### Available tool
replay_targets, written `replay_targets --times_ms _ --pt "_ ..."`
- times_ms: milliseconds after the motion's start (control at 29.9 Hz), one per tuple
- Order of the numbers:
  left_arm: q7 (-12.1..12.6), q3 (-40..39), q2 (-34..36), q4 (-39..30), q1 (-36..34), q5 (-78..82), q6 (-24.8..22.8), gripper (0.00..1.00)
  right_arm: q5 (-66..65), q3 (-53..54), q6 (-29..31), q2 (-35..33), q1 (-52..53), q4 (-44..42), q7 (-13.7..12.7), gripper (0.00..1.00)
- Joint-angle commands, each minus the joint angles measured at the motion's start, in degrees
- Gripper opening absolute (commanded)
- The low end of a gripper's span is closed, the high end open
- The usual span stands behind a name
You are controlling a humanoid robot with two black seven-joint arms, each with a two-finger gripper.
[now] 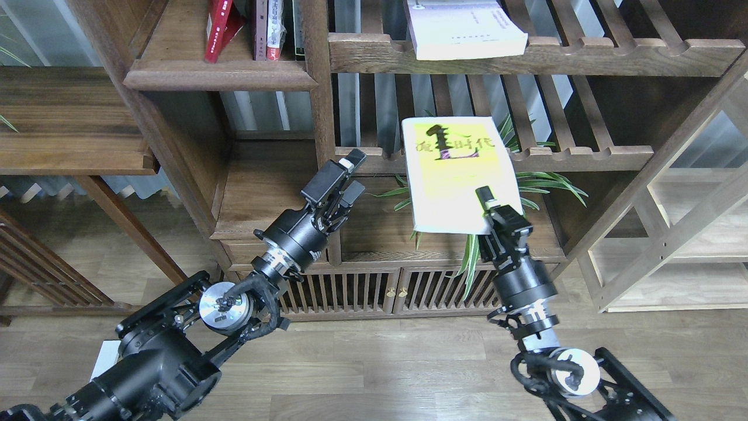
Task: Organize books on shelf
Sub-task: 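Bring the yellow-green book down toward the left gripper, then grasp the yellow-green book's edge with the left gripper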
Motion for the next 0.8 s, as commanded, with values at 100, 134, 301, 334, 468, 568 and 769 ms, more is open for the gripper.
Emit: replay_targets --times_ms 100,134,301,334,468,568,769 --pt "5.5 -1.9 0.0 0.3 -0.1 -0.7 2.2 0.98 -2.7 -1.9 0.0 2.3 -0.9 0.1 0.0 0.03" --pt "5.9 -2.7 0.0 0.3 -0.1 -0.7 3.7 0.98 -3.1 -2.3 0.0 2.5 -1.0 0.1 -0.1 0.03" --pt "9.4 -4.9 0.0 0.2 0.0 -0.7 6.8 0.99 -4.2 -2.5 0.0 3.6 -1.0 0.1 -0.1 0.03" --pt "9.4 -5.0 0.0 0.2 0.0 -0.7 6.9 0.99 -4.3 -2.6 0.0 3.6 -1.0 0.1 -0.1 0.03" --pt "10.6 -5.0 0.0 0.2 0.2 -0.7 6.8 0.99 -4.6 -2.4 0.0 3.4 -1.0 0.1 -0.2 0.04" --pt "11.2 -5.0 0.0 -0.4 0.7 -0.9 6.6 0.98 -4.5 -1.9 0.0 3.4 -1.0 -0.3 -0.2 0.04" --pt "13.8 -5.1 0.4 0.4 0.7 -1.4 7.1 0.98 -4.6 -2.1 0.0 3.5 -0.3 -0.1 -0.2 0.04"
